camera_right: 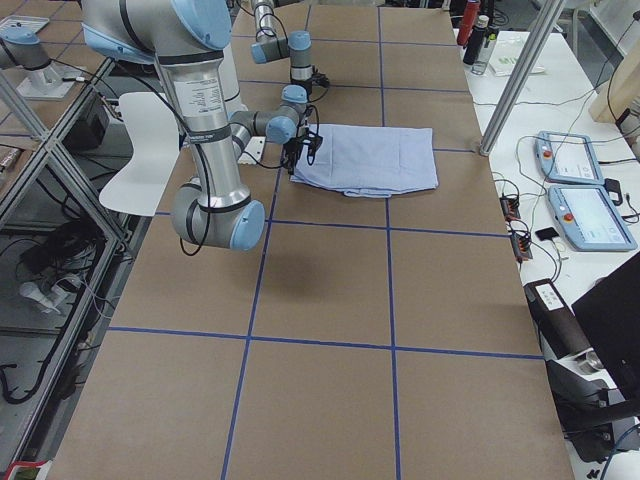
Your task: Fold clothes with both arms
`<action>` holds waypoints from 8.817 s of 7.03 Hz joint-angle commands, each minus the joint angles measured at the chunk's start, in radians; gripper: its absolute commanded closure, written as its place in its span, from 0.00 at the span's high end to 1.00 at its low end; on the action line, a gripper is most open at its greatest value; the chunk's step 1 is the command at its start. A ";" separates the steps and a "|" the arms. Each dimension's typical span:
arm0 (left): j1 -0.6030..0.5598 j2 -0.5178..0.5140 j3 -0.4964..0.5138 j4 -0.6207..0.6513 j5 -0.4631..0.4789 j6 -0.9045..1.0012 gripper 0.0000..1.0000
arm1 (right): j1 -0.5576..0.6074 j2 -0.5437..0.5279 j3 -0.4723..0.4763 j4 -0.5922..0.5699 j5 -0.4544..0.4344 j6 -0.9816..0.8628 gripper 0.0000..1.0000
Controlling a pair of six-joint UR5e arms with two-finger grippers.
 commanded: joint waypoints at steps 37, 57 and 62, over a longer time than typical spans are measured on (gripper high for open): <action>-0.391 -0.202 0.279 -0.014 -0.202 0.324 0.00 | 0.462 0.283 -0.383 0.097 0.547 -0.280 0.00; -0.463 -0.184 0.295 -0.016 -0.204 0.455 0.99 | 0.325 0.168 -0.413 0.614 0.224 -0.687 0.86; -0.486 -0.184 0.282 0.033 -0.204 0.500 0.99 | 0.304 0.151 -0.410 0.608 0.229 -0.691 0.32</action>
